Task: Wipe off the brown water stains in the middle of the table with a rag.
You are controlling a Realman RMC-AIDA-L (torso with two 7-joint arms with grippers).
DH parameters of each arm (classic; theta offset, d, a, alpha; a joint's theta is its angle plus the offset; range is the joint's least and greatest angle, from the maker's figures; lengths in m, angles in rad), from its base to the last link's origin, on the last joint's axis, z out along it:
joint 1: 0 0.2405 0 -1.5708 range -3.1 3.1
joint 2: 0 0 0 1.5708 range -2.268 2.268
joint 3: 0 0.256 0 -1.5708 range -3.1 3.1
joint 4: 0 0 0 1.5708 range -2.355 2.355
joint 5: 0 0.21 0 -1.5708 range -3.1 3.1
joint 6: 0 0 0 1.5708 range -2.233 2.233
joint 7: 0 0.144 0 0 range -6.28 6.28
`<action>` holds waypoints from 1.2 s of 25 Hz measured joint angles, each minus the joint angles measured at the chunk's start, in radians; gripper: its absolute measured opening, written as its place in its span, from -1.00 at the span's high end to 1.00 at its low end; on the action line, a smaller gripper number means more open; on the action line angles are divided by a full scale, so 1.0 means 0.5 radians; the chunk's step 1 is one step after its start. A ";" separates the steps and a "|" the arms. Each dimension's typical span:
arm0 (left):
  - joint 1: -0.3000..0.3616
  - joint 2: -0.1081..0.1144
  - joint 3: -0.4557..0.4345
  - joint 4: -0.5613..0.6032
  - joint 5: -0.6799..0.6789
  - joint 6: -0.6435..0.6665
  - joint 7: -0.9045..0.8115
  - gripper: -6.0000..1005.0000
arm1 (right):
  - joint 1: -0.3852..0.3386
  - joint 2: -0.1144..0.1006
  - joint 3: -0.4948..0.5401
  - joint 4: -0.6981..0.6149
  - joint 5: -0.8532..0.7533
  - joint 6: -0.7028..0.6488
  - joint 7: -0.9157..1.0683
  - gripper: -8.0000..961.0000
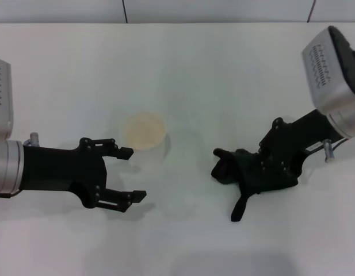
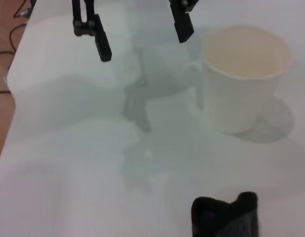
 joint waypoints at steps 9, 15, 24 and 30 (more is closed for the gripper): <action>-0.007 0.000 0.003 -0.061 -0.038 -0.042 0.059 -0.78 | -0.006 -0.002 0.159 0.025 -0.001 -0.157 0.012 0.73; -0.025 0.004 -0.017 -0.130 -0.097 -0.056 0.144 -0.78 | -0.042 -0.005 0.382 0.013 0.002 -0.301 -0.058 0.50; -0.034 0.009 -0.017 -0.162 -0.114 -0.038 0.190 -0.78 | -0.105 -0.034 0.745 0.096 0.019 -0.353 -0.277 0.02; -0.017 0.009 -0.035 -0.162 -0.136 0.041 0.235 -0.78 | -0.103 -0.027 0.828 0.139 0.063 -0.413 -0.286 -0.03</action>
